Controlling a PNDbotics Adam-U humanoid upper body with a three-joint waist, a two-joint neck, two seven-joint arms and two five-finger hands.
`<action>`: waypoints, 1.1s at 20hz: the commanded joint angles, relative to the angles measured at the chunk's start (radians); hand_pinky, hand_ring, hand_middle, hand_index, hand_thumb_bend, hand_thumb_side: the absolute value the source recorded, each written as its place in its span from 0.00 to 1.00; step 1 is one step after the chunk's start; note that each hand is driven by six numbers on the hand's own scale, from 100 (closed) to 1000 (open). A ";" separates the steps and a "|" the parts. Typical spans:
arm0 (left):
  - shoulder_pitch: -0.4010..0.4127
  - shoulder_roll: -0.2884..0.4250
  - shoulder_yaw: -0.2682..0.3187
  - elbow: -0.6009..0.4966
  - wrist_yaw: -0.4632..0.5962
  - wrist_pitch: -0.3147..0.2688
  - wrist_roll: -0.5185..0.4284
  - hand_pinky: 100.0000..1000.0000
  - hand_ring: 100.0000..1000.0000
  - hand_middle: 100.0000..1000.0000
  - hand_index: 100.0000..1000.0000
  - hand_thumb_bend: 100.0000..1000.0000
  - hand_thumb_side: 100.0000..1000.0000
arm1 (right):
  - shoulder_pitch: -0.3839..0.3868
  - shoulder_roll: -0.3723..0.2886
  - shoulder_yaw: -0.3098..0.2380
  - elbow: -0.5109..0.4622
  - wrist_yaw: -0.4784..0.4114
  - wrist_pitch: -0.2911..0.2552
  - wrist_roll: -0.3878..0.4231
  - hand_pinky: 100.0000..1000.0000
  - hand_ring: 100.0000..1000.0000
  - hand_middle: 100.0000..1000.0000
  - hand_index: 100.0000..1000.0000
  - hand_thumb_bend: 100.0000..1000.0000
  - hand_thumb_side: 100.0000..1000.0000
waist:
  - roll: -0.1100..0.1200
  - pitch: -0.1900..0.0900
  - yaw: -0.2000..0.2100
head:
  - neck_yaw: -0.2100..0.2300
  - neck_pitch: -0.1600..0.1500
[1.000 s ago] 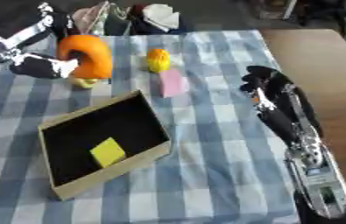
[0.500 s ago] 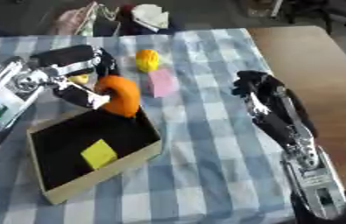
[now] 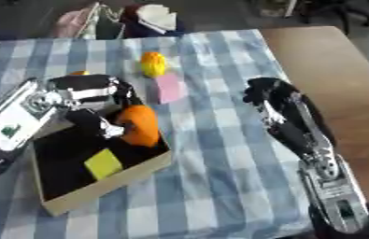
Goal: Pick up objects on the table and place them in the box.
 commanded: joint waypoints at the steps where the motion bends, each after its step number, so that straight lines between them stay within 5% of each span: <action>1: -0.016 0.039 0.030 -0.037 -0.005 -0.001 -0.010 0.74 0.73 0.74 0.81 0.36 0.56 | -0.013 -0.009 -0.004 -0.012 -0.004 -0.001 0.003 0.76 0.60 0.58 0.73 0.00 0.54 | 0.013 -0.016 0.002 | -0.003 0.005; 5: -0.018 0.095 0.082 -0.097 -0.027 0.023 0.030 0.73 0.71 0.73 0.81 0.37 0.53 | -0.009 -0.012 -0.009 -0.009 -0.001 0.000 -0.002 0.76 0.60 0.58 0.73 0.00 0.54 | 0.015 -0.018 0.003 | -0.005 0.005; 10: -0.023 0.156 0.174 -0.138 -0.145 0.116 0.198 0.72 0.68 0.70 0.81 0.34 0.39 | -0.008 -0.013 -0.011 -0.008 0.001 0.001 -0.006 0.76 0.60 0.58 0.73 0.00 0.54 | 0.017 -0.018 0.008 | -0.011 0.005; 15: -0.049 0.144 0.235 0.022 -0.290 0.191 0.298 0.71 0.67 0.69 0.81 0.34 0.32 | -0.006 -0.014 -0.010 -0.005 0.001 0.001 -0.006 0.76 0.60 0.58 0.73 0.00 0.54 | 0.016 -0.019 0.005 | -0.009 0.005; 22: -0.082 0.082 0.282 0.264 -0.398 0.192 0.358 0.70 0.67 0.69 0.81 0.35 0.28 | -0.008 -0.012 -0.007 -0.004 -0.003 0.001 -0.001 0.76 0.60 0.58 0.73 0.00 0.55 | 0.012 -0.019 -0.002 | -0.005 0.005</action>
